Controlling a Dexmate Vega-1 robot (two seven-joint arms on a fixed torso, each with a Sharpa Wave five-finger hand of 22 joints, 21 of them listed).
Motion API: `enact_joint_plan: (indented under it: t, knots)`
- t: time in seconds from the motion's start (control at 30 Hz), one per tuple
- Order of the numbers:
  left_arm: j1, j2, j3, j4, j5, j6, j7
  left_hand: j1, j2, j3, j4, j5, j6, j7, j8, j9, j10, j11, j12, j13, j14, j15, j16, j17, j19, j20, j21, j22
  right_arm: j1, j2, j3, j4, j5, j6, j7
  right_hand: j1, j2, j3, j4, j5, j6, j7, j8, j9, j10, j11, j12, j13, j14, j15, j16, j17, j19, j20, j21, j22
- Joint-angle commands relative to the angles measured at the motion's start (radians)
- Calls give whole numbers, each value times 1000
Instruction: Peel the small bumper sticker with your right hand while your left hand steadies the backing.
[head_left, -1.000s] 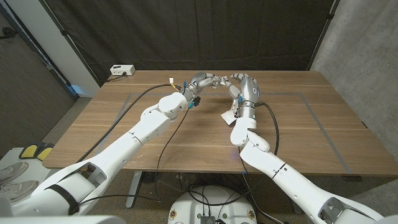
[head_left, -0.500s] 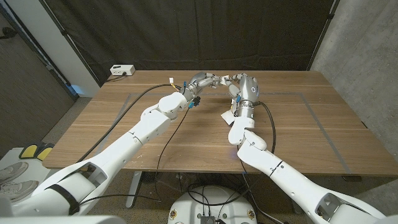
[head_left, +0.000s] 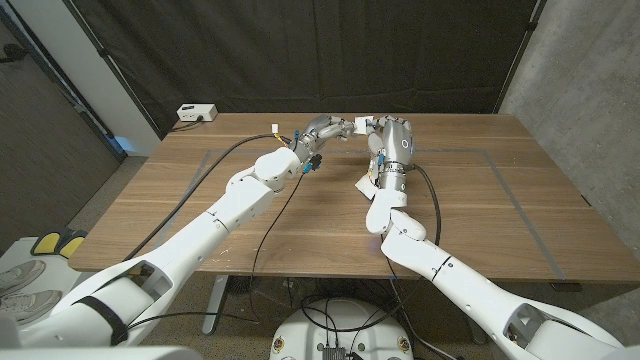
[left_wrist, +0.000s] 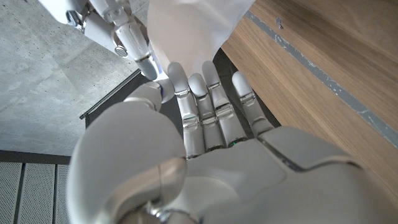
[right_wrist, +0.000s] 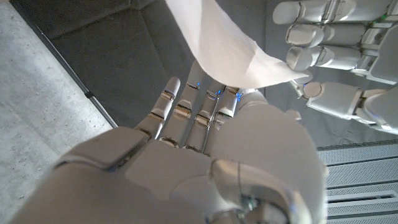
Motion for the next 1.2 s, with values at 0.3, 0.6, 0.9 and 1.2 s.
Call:
enact_joint_plan:
  t: [0.3, 0.6, 0.9, 1.2]
  knots:
    - [11, 9, 3, 15, 51, -66, 7, 4, 5, 120, -107, 8, -9, 2, 11, 2, 31, -33, 3, 5, 8, -75, -7, 6, 21, -20, 10, -1, -84, 374, 341, 281, -438, 215, -112, -9, -4, 41, 31, 9, -39, 0, 76, 100, -19, 6, 18, 53, -22, -150, 14, 49, -10, 10, 9, 3]
    - [24, 9, 0, -3, 89, -56, 56, 14, -4, 129, -117, 16, -11, 8, 22, 13, 33, -14, 12, 13, 18, -81, -11, 1, 44, -25, 15, -1, -118, 539, 541, 321, -638, 351, -112, -12, -5, 55, 38, 14, -59, 0, 108, 139, -26, 3, 14, 58, -28, -148, 19, 61, -17, 10, 13, 3]
    - [40, 6, -5, -18, 111, -40, 97, 23, -10, 138, -124, 23, -10, 15, 31, 22, 33, -5, 17, 15, 22, -80, -15, -2, 53, -25, 17, -1, -120, 634, 664, 344, -755, 428, -112, -14, -9, 64, 41, 18, -69, 0, 138, 173, -20, 1, 12, 56, -29, -151, 25, 66, -15, 11, 18, 3]
    - [52, -14, -17, -11, 80, -36, 106, -8, -14, 134, -99, 27, 3, -13, 25, -9, 59, -45, 2, -33, 51, -83, -19, -11, 56, -29, 19, 0, -117, 646, 694, 356, -777, 481, -112, -15, -11, 73, 41, 22, -76, -1, 165, 201, -17, 1, 10, 54, -28, -157, 26, 65, -8, 12, 25, 2]
